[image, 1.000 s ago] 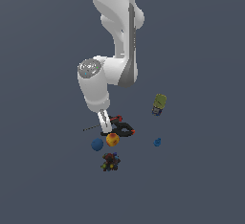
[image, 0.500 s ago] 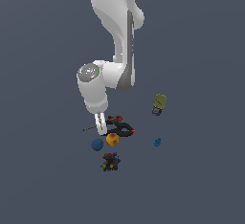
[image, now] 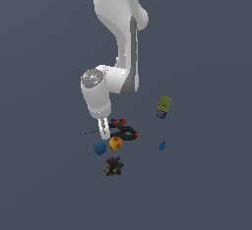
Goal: Pick up a designated object from a clutter of objects.
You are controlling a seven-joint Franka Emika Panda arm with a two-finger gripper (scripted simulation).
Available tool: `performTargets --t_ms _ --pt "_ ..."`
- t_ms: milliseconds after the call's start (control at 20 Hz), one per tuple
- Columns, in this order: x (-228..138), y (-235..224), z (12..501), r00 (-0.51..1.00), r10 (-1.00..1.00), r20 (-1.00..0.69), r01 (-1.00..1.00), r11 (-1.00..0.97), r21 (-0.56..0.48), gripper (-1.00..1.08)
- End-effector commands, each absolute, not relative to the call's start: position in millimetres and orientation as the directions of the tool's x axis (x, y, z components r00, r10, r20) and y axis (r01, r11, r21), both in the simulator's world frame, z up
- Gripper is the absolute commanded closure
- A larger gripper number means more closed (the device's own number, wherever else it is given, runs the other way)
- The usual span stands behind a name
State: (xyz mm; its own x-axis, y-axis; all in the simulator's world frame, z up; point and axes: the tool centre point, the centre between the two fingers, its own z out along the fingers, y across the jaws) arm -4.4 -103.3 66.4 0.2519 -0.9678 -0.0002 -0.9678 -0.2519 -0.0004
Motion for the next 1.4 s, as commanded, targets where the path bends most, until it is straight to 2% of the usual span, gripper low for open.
performTargets --t_ms 0,450,500,950,1350 --pt "-5.2 -103.4 54.3 0.25 -0.968 0.0 -0.968 -0.25 0.0 -0.92" --pt "-4.7 -103.4 30.0 0.249 -0.969 0.0 -0.969 -0.249 0.0 -0.92" --pt "-4.7 -103.4 30.0 0.249 -0.969 0.0 -0.969 -0.249 0.0 1.08" --pt "-4.7 -103.4 30.0 0.249 -0.969 0.0 -0.969 -0.249 0.0 1.08" --pt "3.5 -102.2 51.7 0.252 -0.968 0.006 -0.968 -0.252 -0.018 1.08"
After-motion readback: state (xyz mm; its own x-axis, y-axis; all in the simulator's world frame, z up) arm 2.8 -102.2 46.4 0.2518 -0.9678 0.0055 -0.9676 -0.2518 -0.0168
